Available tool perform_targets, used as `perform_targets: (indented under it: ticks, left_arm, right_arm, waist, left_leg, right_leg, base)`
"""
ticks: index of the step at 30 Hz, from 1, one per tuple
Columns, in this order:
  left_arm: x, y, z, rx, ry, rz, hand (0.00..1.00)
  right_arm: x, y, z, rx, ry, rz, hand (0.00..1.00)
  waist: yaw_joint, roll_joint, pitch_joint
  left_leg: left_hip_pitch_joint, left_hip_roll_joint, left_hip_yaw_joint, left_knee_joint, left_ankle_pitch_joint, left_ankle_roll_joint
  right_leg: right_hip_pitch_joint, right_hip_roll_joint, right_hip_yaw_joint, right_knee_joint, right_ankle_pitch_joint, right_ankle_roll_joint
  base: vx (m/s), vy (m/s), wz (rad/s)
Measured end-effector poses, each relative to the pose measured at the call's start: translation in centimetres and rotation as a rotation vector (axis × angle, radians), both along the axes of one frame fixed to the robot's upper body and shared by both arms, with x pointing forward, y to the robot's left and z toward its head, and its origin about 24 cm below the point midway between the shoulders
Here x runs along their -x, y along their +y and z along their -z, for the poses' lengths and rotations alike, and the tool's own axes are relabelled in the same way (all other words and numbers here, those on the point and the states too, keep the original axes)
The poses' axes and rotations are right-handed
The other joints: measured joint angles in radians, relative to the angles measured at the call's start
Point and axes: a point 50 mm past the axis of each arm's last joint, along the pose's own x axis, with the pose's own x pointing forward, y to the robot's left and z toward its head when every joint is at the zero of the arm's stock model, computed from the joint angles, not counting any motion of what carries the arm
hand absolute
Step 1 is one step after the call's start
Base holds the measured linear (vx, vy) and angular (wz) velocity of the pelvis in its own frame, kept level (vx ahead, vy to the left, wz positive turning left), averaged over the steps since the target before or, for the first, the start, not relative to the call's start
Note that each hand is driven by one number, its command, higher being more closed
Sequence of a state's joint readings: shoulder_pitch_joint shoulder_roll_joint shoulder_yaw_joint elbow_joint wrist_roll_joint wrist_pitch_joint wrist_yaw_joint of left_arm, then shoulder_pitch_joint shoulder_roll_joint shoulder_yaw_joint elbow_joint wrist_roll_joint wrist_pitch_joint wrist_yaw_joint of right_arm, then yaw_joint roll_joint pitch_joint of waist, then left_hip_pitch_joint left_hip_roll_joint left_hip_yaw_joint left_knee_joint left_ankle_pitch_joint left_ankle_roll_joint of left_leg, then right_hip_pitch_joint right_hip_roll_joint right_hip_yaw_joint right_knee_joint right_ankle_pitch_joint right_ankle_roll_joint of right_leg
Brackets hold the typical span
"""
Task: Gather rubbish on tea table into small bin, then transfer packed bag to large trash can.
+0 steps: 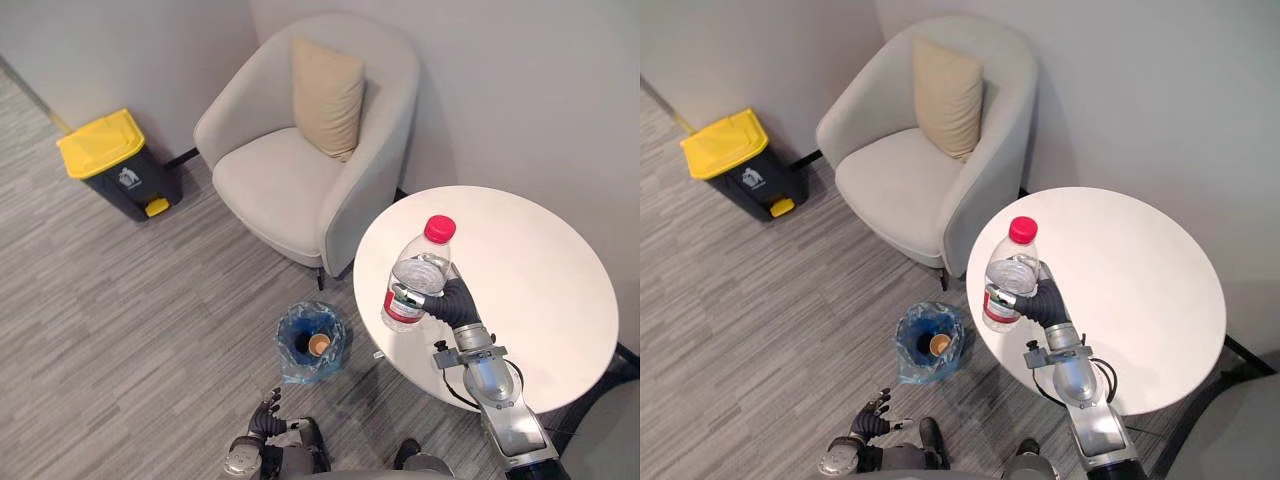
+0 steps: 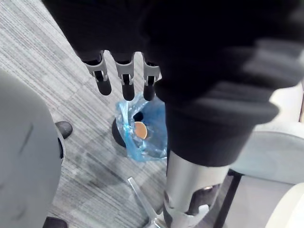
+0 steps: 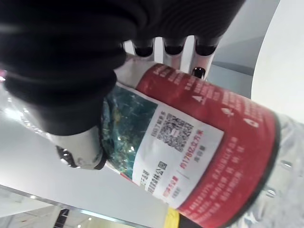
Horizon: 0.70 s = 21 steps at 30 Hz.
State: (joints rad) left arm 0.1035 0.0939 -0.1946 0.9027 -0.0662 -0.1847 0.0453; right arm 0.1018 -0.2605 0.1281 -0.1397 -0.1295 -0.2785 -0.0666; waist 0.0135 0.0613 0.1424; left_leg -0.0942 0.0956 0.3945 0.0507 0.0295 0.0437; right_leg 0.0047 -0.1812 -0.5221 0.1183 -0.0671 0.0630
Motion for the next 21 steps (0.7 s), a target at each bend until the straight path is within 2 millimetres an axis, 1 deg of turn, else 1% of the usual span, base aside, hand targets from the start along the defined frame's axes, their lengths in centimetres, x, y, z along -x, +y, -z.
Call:
perform_targets:
  ticks: [1, 2, 3, 4, 5, 6, 7, 8, 9, 10, 11, 12, 13, 14, 15, 16, 17, 18, 21]
  left_arm:
    - [-0.1, 0.1, 0.0, -0.003, -0.002, 0.000, 0.00]
    - [-0.1, 0.4, -0.1, -0.011, -0.004, 0.000, 0.00]
    - [-0.1, 0.7, -0.1, -0.018, -0.008, 0.000, 0.00]
    - [-0.2, 1.3, -0.2, -0.034, -0.010, 0.003, 0.00]
    - [-0.2, 1.5, -0.3, -0.040, -0.012, 0.002, 0.00]
    - [-0.4, 1.7, -0.4, -0.045, -0.020, 0.004, 0.00]
    - [-0.5, 1.7, -0.5, -0.046, -0.030, 0.007, 0.00]
    - [-0.6, 1.8, -0.6, -0.047, -0.034, 0.007, 0.00]
    - [-0.7, 1.9, -0.7, -0.051, -0.040, 0.009, 0.00]
    - [-0.7, 1.9, -0.7, -0.051, -0.042, 0.011, 0.00]
    - [-0.9, 2.2, -0.8, -0.059, -0.046, 0.013, 0.00]
    - [-0.9, 2.2, -0.8, -0.060, -0.047, 0.013, 0.00]
    - [-0.9, 2.2, -0.8, -0.061, -0.048, 0.013, 0.00]
    - [-1.0, 2.5, -0.9, -0.069, -0.052, 0.016, 0.00]
    - [-1.2, 2.5, -1.0, -0.069, -0.057, 0.016, 0.00]
    - [-1.4, 2.2, -1.0, -0.061, -0.059, 0.013, 0.00]
    - [-1.5, 1.8, -1.0, -0.048, -0.072, 0.014, 0.00]
    - [-1.5, 1.8, -1.0, -0.046, -0.075, 0.011, 0.00]
    - [-1.4, 1.7, -1.0, -0.043, -0.073, 0.011, 0.00]
  right_arm:
    - [0.0, 0.0, 0.1, -0.001, 0.006, 0.001, 1.00]
    - [-0.1, 0.3, 0.3, -0.012, 0.015, 0.000, 1.00]
    - [-0.2, 0.5, 0.5, -0.015, 0.021, -0.006, 1.00]
    - [-0.4, 1.1, 1.2, -0.019, 0.049, -0.019, 1.00]
    - [-0.4, 1.4, 1.4, -0.014, 0.058, -0.025, 1.00]
    - [-0.3, 1.6, 1.9, 0.001, 0.080, -0.037, 1.00]
    - [-0.3, 1.7, 2.2, 0.016, 0.095, -0.039, 1.00]
    - [-0.2, 1.6, 2.3, 0.017, 0.099, -0.038, 1.00]
    - [-0.2, 1.6, 2.5, 0.020, 0.108, -0.036, 1.00]
    - [-0.2, 1.6, 2.6, 0.021, 0.112, -0.036, 1.00]
    - [-0.2, 1.5, 2.6, 0.024, 0.113, -0.035, 1.00]
    - [-0.2, 1.5, 2.6, 0.025, 0.112, -0.036, 1.00]
    - [-0.2, 1.5, 2.6, 0.027, 0.111, -0.036, 1.00]
    - [-0.2, 1.4, 2.6, 0.029, 0.110, -0.037, 1.00]
    - [-0.3, 1.4, 2.5, 0.034, 0.108, -0.041, 1.00]
    - [-0.3, 1.2, 2.6, 0.044, 0.110, -0.039, 1.00]
    - [-0.3, 1.0, 2.7, 0.056, 0.115, -0.039, 1.00]
    - [-0.3, 1.1, 2.7, 0.056, 0.116, -0.041, 1.00]
    - [0.0, 0.6, 3.0, 0.051, 0.133, -0.025, 1.00]
  waist:
    - [0.000, -0.005, 0.002]
    - [0.004, -0.015, 0.006]
    - [0.003, -0.026, 0.011]
    - [0.003, -0.047, 0.018]
    - [0.002, -0.056, 0.022]
    - [0.002, -0.064, 0.025]
    - [-0.004, -0.064, 0.026]
    - [-0.006, -0.065, 0.027]
    - [-0.015, -0.062, 0.031]
    - [-0.026, -0.065, 0.032]
    - [-0.036, -0.067, 0.033]
    - [-0.038, -0.067, 0.033]
    - [-0.040, -0.068, 0.033]
    - [-0.039, -0.078, 0.033]
    - [-0.039, -0.091, 0.043]
    - [-0.042, -0.076, 0.048]
    - [-0.027, -0.055, 0.045]
    - [-0.023, -0.048, 0.046]
    - [-0.025, -0.052, 0.048]
  left_leg:
    - [-0.001, -0.008, -0.009, 0.000, -0.001, -0.002]
    - [0.000, -0.015, -0.010, 0.008, -0.023, -0.028]
    - [-0.002, -0.025, -0.011, 0.021, -0.036, -0.028]
    - [-0.018, -0.040, -0.022, 0.067, -0.075, -0.022]
    - [-0.025, -0.047, -0.031, 0.084, -0.094, -0.021]
    - [-0.041, -0.059, -0.044, 0.112, -0.125, -0.013]
    - [-0.050, -0.068, -0.066, 0.130, -0.139, -0.002]
    - [-0.048, -0.072, -0.082, 0.136, -0.143, 0.002]
    - [-0.044, -0.069, -0.123, 0.144, -0.140, 0.004]
    - [-0.042, -0.068, -0.146, 0.147, -0.140, 0.004]
    - [-0.038, -0.061, -0.190, 0.149, -0.136, 0.000]
    - [-0.035, -0.060, -0.206, 0.150, -0.136, -0.001]
    - [-0.028, -0.063, -0.231, 0.156, -0.135, -0.004]
    - [-0.031, -0.078, -0.255, 0.179, -0.141, -0.012]
    - [-0.031, -0.097, -0.266, 0.199, -0.151, -0.023]
    - [-0.034, -0.089, -0.285, 0.212, -0.160, -0.033]
    - [-0.042, -0.072, -0.300, 0.213, -0.161, -0.039]
    - [-0.041, -0.059, -0.311, 0.198, -0.160, -0.048]
    - [-0.021, -0.047, -0.338, 0.159, -0.145, -0.070]
  right_leg:
    - [0.004, -0.008, 0.000, 0.001, -0.001, 0.002]
    - [0.004, -0.025, -0.001, 0.018, -0.018, 0.030]
    - [0.001, -0.040, 0.000, 0.043, -0.040, 0.053]
    - [-0.026, -0.086, 0.000, 0.137, -0.089, 0.064]
    - [-0.035, -0.107, 0.000, 0.174, -0.107, 0.068]
    - [-0.066, -0.138, 0.026, 0.254, -0.121, 0.056]
    - [-0.112, -0.153, 0.106, 0.354, -0.113, 0.021]
    - [-0.141, -0.153, 0.157, 0.410, -0.102, -0.011]
    - [-0.198, -0.128, 0.265, 0.497, -0.117, -0.043]
    - [-0.208, -0.097, 0.315, 0.498, -0.147, -0.030]
    - [-0.233, -0.026, 0.400, 0.468, -0.192, -0.022]
    - [-0.243, -0.003, 0.427, 0.449, -0.194, -0.024]
    - [-0.260, 0.036, 0.464, 0.388, -0.191, -0.024]
    - [-0.253, 0.049, 0.470, 0.281, -0.126, -0.026]
    - [-0.253, 0.040, 0.467, 0.238, -0.055, -0.007]
    - [-0.237, 0.043, 0.451, 0.237, -0.052, -0.007]
    - [-0.221, 0.059, 0.432, 0.204, -0.040, -0.015]
    - [-0.209, 0.071, 0.416, 0.177, -0.035, -0.018]
    - [-0.168, 0.086, 0.380, 0.133, -0.025, -0.024]
  base:
    - [0.10, 0.109, 0.33]
    - [0.07, 0.113, 0.24]
    - [0.08, 0.131, 0.29]
    - [0.06, 0.097, 0.27]
    - [0.04, 0.092, 0.30]
    - [0.03, 0.122, 0.33]
    - [0.07, 0.133, 0.39]
    - [0.13, 0.151, 0.60]
    - [0.14, 0.066, 0.64]
    - [0.16, 0.017, 1.04]
    - [0.13, -0.031, 0.92]
    - [0.19, -0.077, 1.08]
    - [0.18, -0.091, 0.92]
    - [0.18, -0.099, 1.04]
    - [0.14, -0.106, 0.83]
    - [0.14, -0.102, 0.56]
    - [0.15, -0.126, 0.31]
    - [0.10, -0.094, 0.24]
    - [0.05, -0.087, 0.29]
